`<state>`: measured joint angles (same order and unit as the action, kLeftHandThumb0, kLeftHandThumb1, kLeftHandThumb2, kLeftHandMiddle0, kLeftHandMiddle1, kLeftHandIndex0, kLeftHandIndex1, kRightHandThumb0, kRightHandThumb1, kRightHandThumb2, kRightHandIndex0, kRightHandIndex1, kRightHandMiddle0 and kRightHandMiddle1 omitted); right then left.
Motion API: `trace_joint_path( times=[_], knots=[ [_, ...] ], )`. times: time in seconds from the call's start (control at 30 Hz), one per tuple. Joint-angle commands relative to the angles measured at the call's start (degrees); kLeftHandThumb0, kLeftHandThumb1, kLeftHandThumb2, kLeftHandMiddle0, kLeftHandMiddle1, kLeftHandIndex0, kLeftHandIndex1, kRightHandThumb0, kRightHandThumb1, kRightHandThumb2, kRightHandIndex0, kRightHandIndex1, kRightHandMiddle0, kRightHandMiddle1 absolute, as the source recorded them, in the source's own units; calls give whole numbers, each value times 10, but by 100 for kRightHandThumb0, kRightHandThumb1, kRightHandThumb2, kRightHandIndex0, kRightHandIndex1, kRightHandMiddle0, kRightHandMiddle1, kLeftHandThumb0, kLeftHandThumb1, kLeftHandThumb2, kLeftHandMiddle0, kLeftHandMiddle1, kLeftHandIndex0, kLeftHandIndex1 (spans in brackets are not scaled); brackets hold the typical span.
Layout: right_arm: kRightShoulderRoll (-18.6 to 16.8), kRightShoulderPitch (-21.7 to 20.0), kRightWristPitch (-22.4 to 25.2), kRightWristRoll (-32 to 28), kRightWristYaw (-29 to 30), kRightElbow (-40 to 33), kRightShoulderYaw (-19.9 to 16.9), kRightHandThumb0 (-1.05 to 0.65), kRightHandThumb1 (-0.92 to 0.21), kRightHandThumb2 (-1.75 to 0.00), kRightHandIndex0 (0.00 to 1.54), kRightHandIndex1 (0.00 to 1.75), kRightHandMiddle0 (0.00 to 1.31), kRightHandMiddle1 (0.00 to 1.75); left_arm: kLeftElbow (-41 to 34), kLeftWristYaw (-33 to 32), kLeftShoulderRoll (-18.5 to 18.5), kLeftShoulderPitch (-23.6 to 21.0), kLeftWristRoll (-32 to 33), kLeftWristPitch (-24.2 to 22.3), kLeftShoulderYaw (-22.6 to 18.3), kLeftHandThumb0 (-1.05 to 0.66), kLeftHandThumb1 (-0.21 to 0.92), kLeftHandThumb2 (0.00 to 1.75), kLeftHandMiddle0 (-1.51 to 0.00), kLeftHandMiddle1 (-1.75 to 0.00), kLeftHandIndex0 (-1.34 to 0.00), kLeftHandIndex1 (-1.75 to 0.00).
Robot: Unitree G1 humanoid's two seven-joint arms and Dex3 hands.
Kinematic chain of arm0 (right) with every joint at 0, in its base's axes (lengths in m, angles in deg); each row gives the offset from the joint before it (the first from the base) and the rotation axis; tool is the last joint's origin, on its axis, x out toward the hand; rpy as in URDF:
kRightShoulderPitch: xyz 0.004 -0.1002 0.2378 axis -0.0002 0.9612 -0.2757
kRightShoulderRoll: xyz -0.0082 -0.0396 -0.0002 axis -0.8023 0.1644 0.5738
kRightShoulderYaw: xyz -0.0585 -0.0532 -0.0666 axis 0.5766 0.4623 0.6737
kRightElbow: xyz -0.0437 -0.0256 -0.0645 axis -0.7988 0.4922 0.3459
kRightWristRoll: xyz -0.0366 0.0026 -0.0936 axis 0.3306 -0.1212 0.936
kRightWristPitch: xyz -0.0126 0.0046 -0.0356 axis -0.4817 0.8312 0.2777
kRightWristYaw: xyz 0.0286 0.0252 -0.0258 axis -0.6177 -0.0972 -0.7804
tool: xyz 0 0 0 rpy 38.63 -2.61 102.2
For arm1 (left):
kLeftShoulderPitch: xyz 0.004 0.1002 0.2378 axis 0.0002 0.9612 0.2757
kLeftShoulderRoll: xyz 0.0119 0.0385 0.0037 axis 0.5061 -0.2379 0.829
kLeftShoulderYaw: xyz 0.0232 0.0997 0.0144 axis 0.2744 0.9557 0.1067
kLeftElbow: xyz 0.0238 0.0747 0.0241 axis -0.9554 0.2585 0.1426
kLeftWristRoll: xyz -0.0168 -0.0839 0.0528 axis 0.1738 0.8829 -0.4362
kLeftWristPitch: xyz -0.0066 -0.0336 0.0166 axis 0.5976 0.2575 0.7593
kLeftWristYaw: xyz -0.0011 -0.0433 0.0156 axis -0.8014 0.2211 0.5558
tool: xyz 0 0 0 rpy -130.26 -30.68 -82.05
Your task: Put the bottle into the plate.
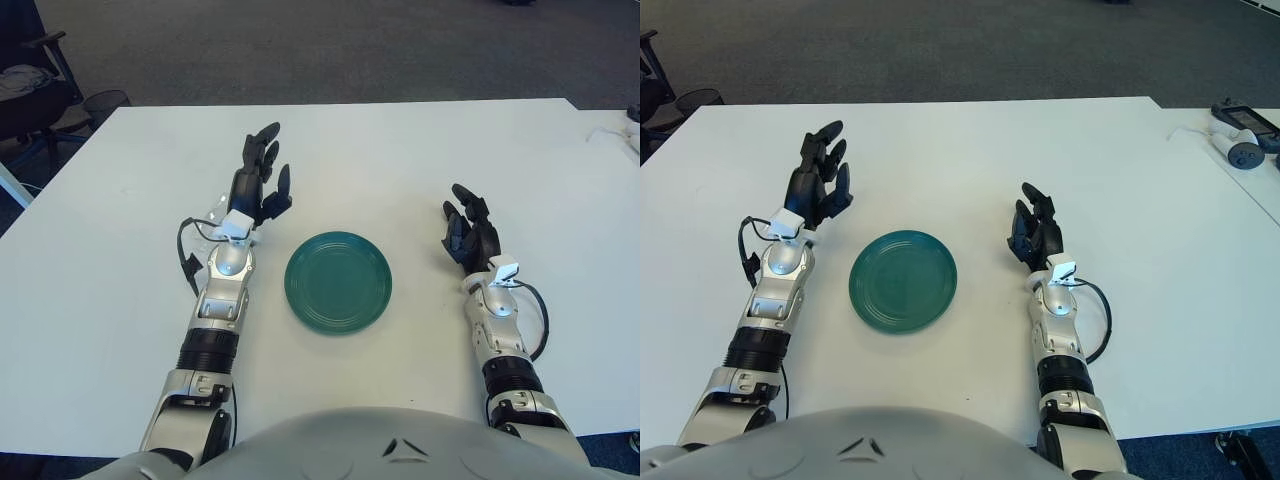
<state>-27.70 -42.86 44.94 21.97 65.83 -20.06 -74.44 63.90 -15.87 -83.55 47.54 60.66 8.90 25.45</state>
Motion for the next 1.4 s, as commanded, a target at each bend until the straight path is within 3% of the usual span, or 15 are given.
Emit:
trace_joint_path(
  times=[0.0,0.3,0.47,0.63,0.8,0.9,0.97,1.1,1.37],
  knots=[
    [-19,42,58,1,4,66,4,-65,-92,-73,33,1,0,61,-15,-2,7,-9,-4,11,-5,-71,92,73,-39,-4,0,-81],
    [-22,39,58,-1,7,73,3,-66,-92,-73,34,2,0,62,-63,4,36,-15,-27,29,-10,-72,92,68,-38,-3,0,-87],
    [-23,37,59,0,9,75,3,-65,-92,-74,35,2,0,62,-181,-42,53,42,-152,0,-25,-73,92,63,-34,-1,0,-81],
    [-25,35,55,0,11,82,4,-64,-92,-73,36,2,0,64,-215,-106,66,57,-279,-21,-43,-76,92,53,-29,0,0,-71],
    [-28,31,54,2,15,87,5,-64,-92,-72,36,2,0,67,-235,-110,99,74,-361,-62,-58,-82,92,49,-23,0,0,-62],
    [-32,28,55,5,21,92,7,-64,-92,-69,36,2,0,69,-280,12,129,85,-478,-183,-50,-89,92,51,-13,0,0,-43],
    [-33,26,54,5,22,95,8,-64,-92,-67,36,2,0,71,-279,64,150,77,-524,-225,-47,-95,92,55,-5,0,0,-25],
    [-36,24,49,6,26,99,10,-63,-92,-63,37,2,0,73,-293,174,190,56,-603,-284,-45,-103,92,64,-1,0,0,-6],
    [-35,19,32,11,26,121,12,-65,-92,-59,37,2,0,75,-348,319,226,41,-697,-342,-46,-105,92,67,0,0,0,0]
  ],
)
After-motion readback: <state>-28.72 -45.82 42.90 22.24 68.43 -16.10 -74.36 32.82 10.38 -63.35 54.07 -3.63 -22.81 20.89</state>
